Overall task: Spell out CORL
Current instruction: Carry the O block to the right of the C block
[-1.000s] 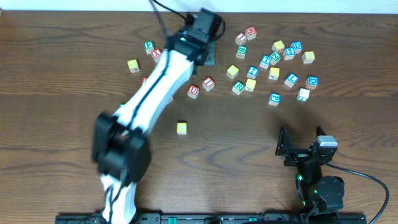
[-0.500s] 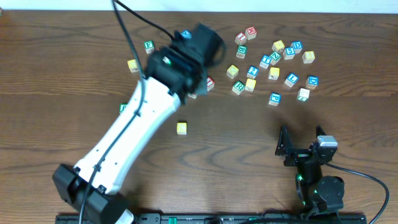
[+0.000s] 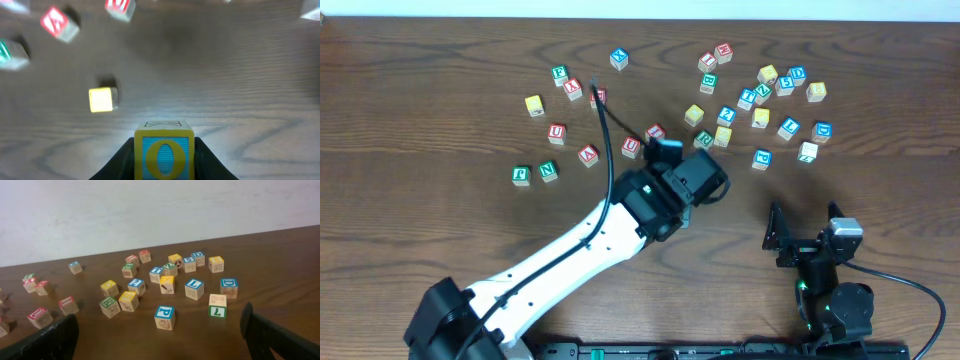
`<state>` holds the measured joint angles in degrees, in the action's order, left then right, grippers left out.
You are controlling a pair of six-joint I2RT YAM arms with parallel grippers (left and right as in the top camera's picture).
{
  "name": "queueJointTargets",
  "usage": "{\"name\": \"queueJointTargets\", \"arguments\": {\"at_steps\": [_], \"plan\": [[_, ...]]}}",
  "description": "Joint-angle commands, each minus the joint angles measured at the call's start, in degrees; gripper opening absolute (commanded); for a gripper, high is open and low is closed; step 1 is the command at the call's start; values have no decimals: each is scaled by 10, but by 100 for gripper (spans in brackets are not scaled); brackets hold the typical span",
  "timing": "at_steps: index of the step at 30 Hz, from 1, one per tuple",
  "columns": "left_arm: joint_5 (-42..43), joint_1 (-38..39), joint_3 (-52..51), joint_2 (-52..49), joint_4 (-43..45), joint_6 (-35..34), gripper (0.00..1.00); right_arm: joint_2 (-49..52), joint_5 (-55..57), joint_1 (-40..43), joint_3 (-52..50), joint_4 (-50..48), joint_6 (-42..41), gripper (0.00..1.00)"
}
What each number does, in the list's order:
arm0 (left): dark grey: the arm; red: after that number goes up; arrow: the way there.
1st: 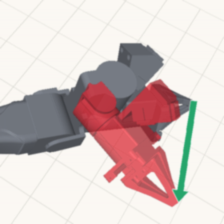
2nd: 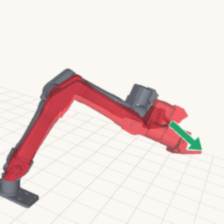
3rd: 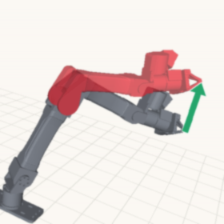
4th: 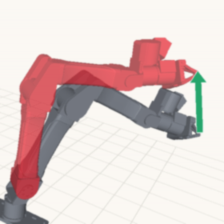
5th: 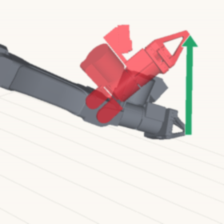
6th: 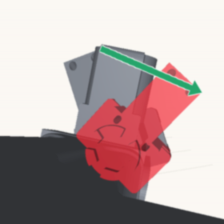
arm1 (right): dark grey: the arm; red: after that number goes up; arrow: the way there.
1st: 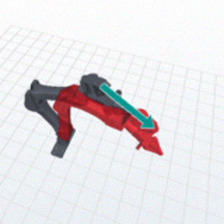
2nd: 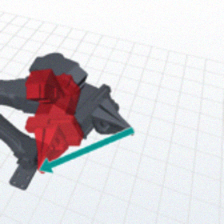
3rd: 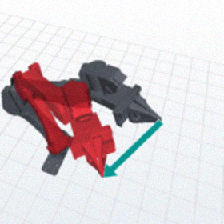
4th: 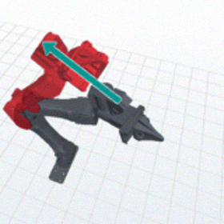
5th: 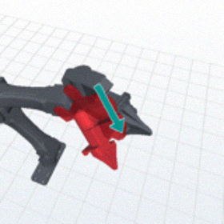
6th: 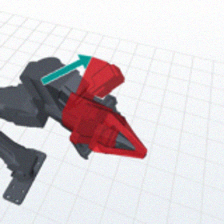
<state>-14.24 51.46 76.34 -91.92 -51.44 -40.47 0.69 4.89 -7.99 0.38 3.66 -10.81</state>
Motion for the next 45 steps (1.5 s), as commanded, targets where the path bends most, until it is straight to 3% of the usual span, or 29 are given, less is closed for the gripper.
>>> {"name": "queueJointTargets", "arguments": {"at_steps": [1,26,38,45], "plan": [[8,-3,-25,9,24,-76,8,-3,1,4,-1,2,8,99],[-15,-7,-218,9,200,-50,8,-3,1,4,-1,2,8,99],[10,-78,-259,8,280,30,8,-3,1,4,-1,2,8,99],[19,-88,-264,-5,293,37,8,-3,1,4,-1,2,8,99]]}}
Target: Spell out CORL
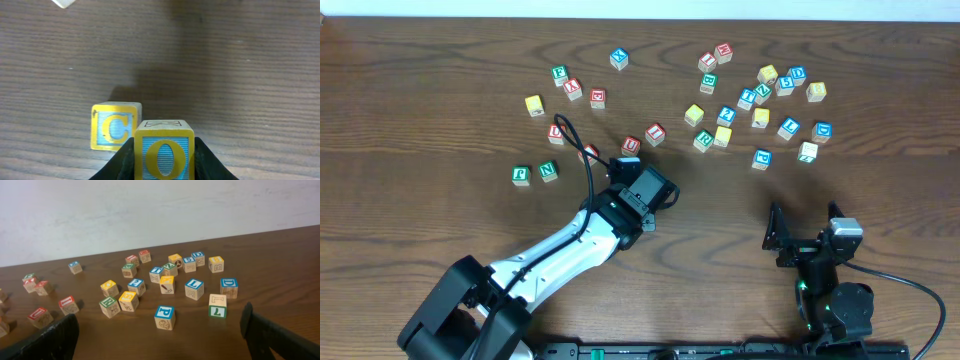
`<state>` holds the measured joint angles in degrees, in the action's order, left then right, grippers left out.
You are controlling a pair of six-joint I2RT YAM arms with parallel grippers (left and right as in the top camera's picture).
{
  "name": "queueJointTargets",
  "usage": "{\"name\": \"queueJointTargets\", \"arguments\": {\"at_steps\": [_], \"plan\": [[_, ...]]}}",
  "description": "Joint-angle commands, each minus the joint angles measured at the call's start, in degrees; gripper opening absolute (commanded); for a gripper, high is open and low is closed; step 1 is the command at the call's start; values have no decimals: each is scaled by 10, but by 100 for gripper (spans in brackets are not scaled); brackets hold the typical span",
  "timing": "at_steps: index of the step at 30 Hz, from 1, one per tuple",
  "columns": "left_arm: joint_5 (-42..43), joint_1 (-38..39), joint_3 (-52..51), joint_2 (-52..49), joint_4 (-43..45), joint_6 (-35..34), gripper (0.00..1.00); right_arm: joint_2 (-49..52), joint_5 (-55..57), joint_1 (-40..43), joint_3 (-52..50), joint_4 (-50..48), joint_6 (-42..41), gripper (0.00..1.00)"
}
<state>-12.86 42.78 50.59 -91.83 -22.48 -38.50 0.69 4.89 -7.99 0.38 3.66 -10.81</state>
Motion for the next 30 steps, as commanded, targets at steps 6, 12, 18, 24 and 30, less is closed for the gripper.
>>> {"name": "queueJointTargets", "arguments": {"at_steps": [6,12,18,24,30], "plan": [[20,-1,-7,-19,10,29,8,-3,1,4,-1,2,8,99],[20,-1,-7,-35,21,29,8,-3,1,4,-1,2,8,99],[20,-1,-7,-48,27,29,8,-3,1,4,-1,2,8,99],[19,-1,-7,-53,34,34,8,-3,1,4,-1,2,8,99],[19,-1,-7,-63,45,42,8,-3,1,4,-1,2,8,99]]}}
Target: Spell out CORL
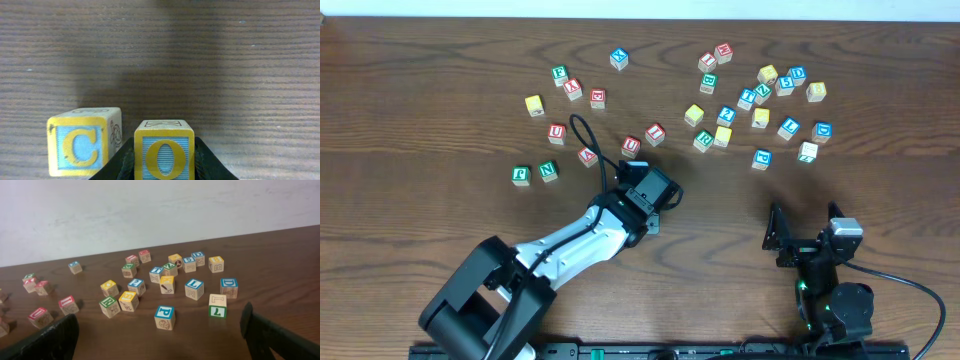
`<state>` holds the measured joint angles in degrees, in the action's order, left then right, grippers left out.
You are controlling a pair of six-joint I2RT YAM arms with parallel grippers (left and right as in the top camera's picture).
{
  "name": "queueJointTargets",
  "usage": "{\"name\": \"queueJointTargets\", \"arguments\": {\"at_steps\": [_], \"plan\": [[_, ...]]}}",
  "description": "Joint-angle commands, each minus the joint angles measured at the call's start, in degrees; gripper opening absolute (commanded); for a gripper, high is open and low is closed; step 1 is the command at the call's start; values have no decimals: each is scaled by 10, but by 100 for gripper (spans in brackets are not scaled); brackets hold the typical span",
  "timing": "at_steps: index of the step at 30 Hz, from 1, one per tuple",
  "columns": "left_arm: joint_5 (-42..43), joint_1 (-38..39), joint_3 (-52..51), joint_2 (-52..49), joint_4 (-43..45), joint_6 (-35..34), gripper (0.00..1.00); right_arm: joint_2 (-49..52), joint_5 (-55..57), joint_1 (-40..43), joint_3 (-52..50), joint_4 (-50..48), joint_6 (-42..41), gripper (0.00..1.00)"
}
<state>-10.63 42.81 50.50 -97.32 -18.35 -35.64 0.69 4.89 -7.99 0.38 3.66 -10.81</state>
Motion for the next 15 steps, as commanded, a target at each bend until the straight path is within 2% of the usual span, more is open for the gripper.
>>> {"name": "queueJointTargets", "arguments": {"at_steps": [1,15], "plan": [[-4,-2,-6,-8,5,14,8,-3,1,4,-1,2,8,99],[-29,-2,-6,-12,15,16,8,-3,1,4,-1,2,8,99]]}}
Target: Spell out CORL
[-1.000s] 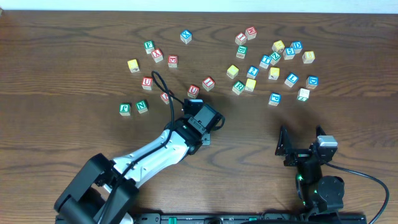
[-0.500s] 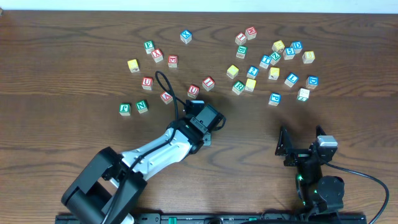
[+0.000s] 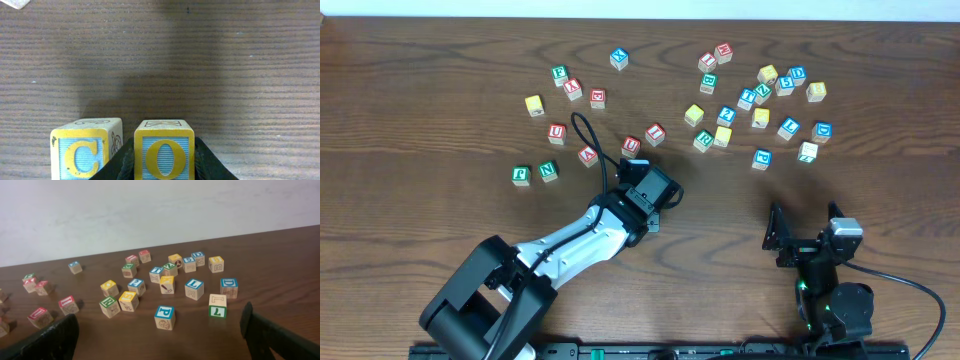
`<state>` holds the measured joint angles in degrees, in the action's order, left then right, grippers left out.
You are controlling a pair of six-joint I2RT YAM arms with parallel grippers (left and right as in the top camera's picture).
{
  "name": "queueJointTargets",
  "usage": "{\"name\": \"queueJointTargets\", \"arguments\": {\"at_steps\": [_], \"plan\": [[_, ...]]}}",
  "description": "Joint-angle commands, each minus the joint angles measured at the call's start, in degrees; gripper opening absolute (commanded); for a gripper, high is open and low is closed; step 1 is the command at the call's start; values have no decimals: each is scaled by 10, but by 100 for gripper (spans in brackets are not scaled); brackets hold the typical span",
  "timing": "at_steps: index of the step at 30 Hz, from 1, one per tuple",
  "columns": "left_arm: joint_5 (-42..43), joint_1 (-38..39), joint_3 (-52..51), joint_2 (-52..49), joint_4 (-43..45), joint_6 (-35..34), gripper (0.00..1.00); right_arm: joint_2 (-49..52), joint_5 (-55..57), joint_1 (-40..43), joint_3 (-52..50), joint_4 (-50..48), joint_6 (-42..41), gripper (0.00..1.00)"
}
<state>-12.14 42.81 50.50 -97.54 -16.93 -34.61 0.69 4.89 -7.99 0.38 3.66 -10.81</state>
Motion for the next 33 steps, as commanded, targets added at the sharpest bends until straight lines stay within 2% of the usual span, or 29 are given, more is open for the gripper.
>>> {"name": "queueJointTargets", "arguments": {"at_steps": [1,33], "plan": [[-14,-2,-6,-10,2,6,8,-3,1,4,-1,2,8,99],[-24,-2,-6,-19,1,5,7,-3,1,4,-1,2,8,99]]}}
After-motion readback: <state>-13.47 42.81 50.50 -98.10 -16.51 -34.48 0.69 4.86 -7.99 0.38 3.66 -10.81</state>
